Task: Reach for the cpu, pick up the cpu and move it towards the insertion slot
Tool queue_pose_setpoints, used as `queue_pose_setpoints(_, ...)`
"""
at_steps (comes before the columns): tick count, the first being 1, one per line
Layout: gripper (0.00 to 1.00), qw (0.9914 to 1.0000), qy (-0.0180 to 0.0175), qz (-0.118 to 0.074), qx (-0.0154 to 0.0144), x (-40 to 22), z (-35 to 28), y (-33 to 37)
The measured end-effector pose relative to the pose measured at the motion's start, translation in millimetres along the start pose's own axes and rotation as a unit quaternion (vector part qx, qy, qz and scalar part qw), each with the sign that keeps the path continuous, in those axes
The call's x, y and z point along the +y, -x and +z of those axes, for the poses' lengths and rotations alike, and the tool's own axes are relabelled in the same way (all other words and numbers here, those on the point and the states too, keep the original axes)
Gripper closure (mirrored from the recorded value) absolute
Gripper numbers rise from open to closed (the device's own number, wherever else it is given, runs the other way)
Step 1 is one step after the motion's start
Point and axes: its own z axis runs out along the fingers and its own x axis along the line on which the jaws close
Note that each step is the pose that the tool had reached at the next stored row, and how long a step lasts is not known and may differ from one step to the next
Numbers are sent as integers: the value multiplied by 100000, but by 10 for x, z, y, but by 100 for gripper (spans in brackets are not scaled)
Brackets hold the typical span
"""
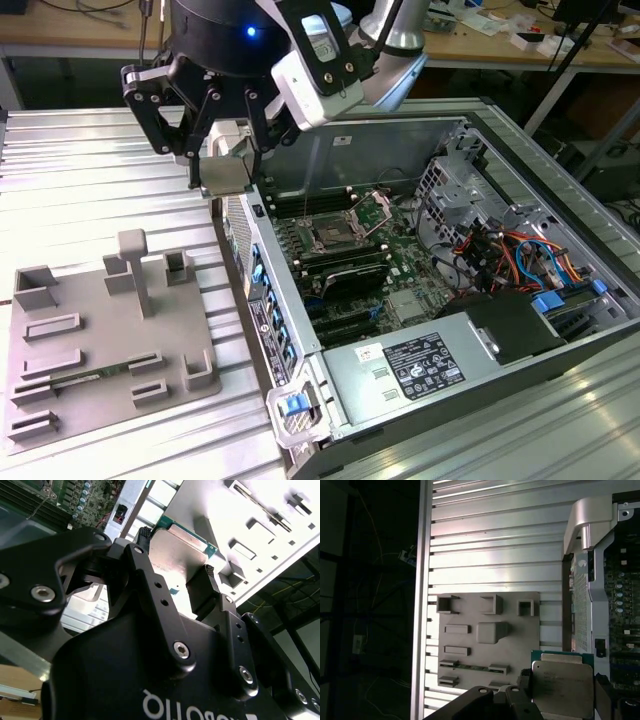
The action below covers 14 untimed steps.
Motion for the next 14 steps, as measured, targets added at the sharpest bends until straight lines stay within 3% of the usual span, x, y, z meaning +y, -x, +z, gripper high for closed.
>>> queue_pose_setpoints(14, 45, 100000, -1, 0, -1, -1, -1, 55)
